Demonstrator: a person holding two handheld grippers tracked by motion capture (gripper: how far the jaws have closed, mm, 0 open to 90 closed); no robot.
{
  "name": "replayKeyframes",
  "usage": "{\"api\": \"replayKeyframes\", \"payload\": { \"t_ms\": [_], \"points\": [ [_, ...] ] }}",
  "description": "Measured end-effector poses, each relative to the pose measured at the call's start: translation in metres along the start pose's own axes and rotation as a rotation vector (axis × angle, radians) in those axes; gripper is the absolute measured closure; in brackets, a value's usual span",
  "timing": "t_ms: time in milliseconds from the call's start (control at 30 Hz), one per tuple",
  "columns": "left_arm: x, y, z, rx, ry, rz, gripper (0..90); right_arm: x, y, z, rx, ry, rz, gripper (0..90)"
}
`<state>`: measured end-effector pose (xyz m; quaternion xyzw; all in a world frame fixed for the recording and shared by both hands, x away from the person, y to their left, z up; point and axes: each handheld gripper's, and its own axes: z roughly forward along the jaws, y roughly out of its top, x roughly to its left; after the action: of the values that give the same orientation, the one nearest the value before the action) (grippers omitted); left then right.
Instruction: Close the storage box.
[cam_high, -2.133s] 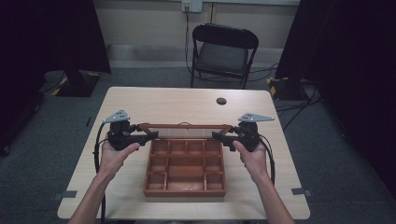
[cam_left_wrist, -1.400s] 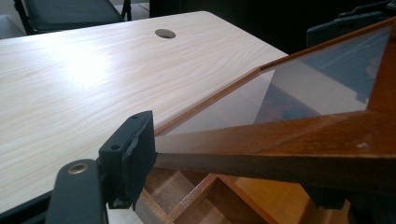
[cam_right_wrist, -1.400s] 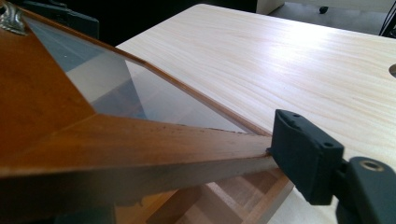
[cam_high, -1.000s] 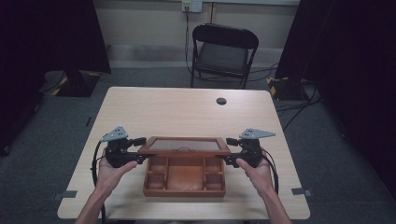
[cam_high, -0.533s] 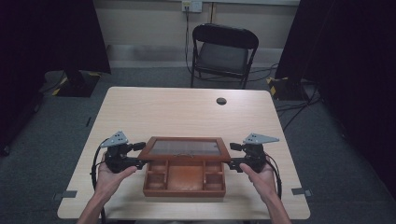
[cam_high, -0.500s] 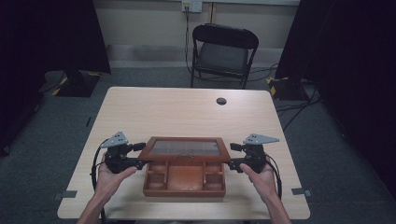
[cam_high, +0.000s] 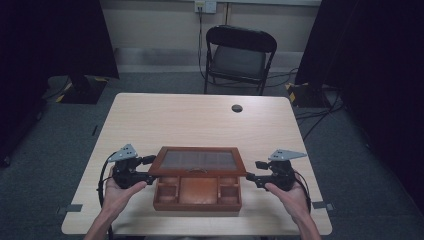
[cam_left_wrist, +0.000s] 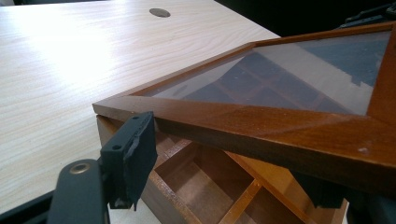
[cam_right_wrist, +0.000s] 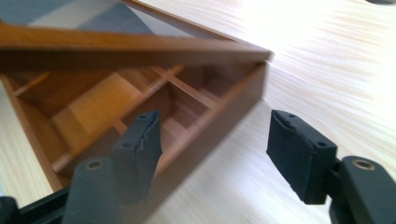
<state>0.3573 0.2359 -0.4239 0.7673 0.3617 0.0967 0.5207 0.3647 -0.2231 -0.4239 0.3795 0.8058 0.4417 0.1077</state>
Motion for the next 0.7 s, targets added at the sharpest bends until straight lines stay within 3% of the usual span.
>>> {"api": "replayKeyframes", "payload": {
  "t_ms": [167,433,600,700],
  "points": [
    [0.000,-0.001,0.001,0.002,0.007,0.009,28.2,-0.006,0.005,-0.016,-0.020,-0.023,0.001,39.1],
    [-0.001,-0.007,0.001,0.016,0.004,0.007,28.2,-0.004,0.039,-0.028,-0.061,-0.039,-0.038,42.2],
    [-0.002,-0.011,0.001,0.019,0.001,-0.003,29.0,0.011,0.059,-0.026,-0.075,0.017,-0.085,46.4],
    [-0.003,-0.012,0.001,0.023,0.004,0.004,29.1,0.027,0.069,-0.016,-0.049,0.071,-0.125,49.0]
  ]
}}
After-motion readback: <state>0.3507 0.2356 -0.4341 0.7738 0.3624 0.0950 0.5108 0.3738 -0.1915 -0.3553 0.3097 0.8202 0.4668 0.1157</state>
